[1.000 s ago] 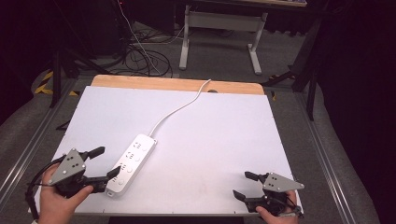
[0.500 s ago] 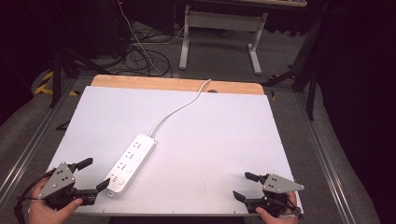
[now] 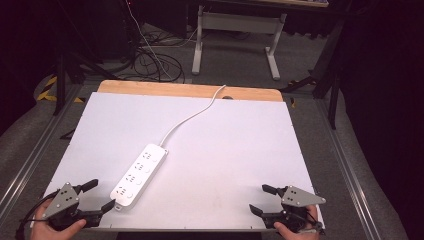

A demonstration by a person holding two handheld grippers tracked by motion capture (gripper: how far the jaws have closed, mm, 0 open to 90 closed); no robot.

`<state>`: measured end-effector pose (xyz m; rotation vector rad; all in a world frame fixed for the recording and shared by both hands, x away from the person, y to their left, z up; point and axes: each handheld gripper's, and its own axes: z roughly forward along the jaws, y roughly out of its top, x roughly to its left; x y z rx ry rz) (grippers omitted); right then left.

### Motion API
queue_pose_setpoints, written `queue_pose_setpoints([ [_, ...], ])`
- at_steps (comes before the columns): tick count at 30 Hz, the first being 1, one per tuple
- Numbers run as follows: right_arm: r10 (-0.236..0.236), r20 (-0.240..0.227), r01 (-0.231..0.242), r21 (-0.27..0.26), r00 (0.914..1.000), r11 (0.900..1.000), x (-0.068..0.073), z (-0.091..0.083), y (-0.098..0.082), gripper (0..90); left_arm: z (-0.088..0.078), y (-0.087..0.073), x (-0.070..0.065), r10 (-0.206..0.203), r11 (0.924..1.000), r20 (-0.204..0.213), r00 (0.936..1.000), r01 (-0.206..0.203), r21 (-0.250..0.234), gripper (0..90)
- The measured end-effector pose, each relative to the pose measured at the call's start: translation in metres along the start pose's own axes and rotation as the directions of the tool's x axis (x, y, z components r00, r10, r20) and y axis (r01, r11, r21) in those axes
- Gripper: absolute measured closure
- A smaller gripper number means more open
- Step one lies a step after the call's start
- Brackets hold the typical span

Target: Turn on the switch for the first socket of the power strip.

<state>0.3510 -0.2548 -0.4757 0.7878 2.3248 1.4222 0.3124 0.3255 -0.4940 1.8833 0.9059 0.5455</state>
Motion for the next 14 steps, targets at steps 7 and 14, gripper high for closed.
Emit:
queue_pose_setpoints([
  [7, 0.0, -0.001, 0.0, 0.0, 1.0, 1.0, -0.0001, 0.0003, 0.0001, 21.8, -0.0019, 0.0023, 0.0007, -0.02, 0.9995, -0.005, 0.9998, 0.02, -0.026, 14.2],
  [14, 0.0, -0.002, 0.0, 0.002, 1.0, 1.0, -0.0004, 0.0008, 0.0001, 21.8, -0.0036, 0.005, -0.0017, 0.006, 0.9993, -0.023, 0.9997, -0.007, -0.037, 14.1],
])
